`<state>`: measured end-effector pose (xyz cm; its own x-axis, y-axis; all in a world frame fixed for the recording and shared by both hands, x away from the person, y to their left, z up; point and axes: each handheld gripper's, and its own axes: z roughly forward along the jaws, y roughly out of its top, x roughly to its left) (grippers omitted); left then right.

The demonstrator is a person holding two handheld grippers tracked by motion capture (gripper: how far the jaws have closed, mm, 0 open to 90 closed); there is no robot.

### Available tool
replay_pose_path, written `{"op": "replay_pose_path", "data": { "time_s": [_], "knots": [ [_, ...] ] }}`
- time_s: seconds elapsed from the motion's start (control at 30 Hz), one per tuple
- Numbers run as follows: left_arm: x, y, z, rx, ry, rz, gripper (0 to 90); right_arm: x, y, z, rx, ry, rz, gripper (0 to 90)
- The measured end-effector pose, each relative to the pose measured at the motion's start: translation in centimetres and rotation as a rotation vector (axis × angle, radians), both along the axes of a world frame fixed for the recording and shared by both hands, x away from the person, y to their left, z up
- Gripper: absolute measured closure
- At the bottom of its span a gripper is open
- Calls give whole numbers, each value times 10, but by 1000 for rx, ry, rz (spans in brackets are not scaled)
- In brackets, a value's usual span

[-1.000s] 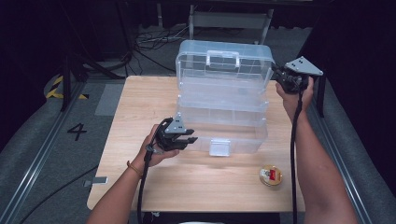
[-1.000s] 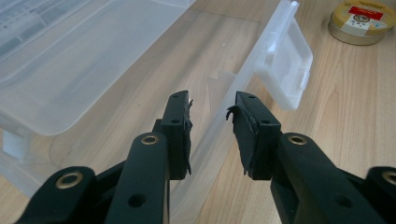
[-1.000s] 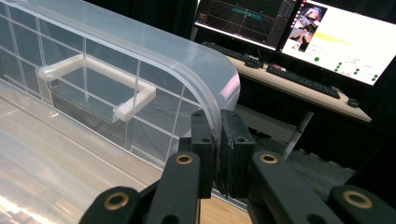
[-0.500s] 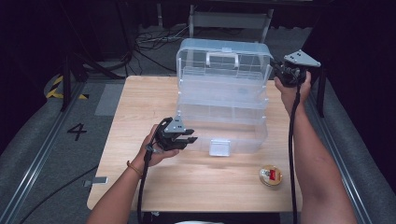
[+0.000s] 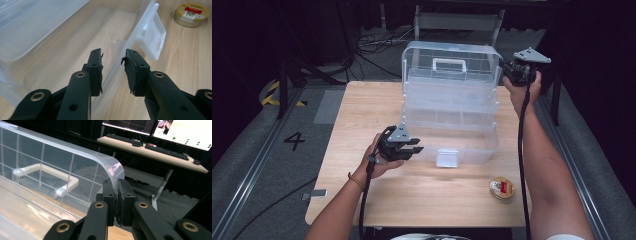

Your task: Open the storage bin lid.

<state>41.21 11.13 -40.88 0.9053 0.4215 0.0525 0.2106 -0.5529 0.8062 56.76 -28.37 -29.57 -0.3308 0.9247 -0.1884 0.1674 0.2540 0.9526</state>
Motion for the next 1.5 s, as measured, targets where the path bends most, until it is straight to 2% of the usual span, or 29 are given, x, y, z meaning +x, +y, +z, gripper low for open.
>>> {"op": "replay_pose_path", "data": {
  "time_s": [0.07, 0.23, 0.53, 0.57, 0.67, 0.7, 0.73, 0.77, 0.8, 0.83, 0.9, 1.0, 1.2, 1.37, 1.5],
  "knots": [
    [0, 0, -1, -18, 12, 8, 676, 6, -1, 0, 2, 15, 3, 861],
    [2, 1, -2, -30, 22, 2, 677, 20, -2, 1, 5, 57, 8, 859],
    [2, -1, -2, -19, 18, -3, 666, 43, -2, -2, -4, 116, 6, 857],
    [2, -1, -2, -22, 19, -3, 666, 48, -1, -2, -14, 136, 9, 856],
    [3, -1, -3, -37, 28, -2, 665, 53, -1, -2, -25, 153, 12, 855],
    [3, -1, -4, -47, 37, -1, 658, 60, -3, -4, 0, 175, 19, 855],
    [3, -1, -4, -47, 37, -1, 653, 60, -3, -4, 0, 175, 19, 855],
    [4, -3, -6, -21, 45, -2, 653, 62, -4, -4, 7, 183, 18, 856],
    [4, -6, -9, 19, 29, -4, 649, 66, -5, -5, 19, 199, 22, 855],
    [1, -8, -9, 27, -8, -1, 631, 68, -5, -5, 20, 208, 23, 855],
    [0, -9, -8, 31, -11, -3, 645, 74, -3, -5, 7, 235, 20, 855],
    [2, -7, -9, 1, 14, -10, 651, 80, -3, -6, -5, 261, 16, 855],
    [2, -7, -9, 11, 10, -10, 652, 90, -1, -7, -33, 302, 8, 853],
    [2, -7, -8, 15, 9, -14, 654, 96, -2, -13, -10, 317, 5, 853],
    [2, -7, -8, 20, 8, -15, 655, 101, -1, -17, -21, 332, 0, 851]
  ]
}}
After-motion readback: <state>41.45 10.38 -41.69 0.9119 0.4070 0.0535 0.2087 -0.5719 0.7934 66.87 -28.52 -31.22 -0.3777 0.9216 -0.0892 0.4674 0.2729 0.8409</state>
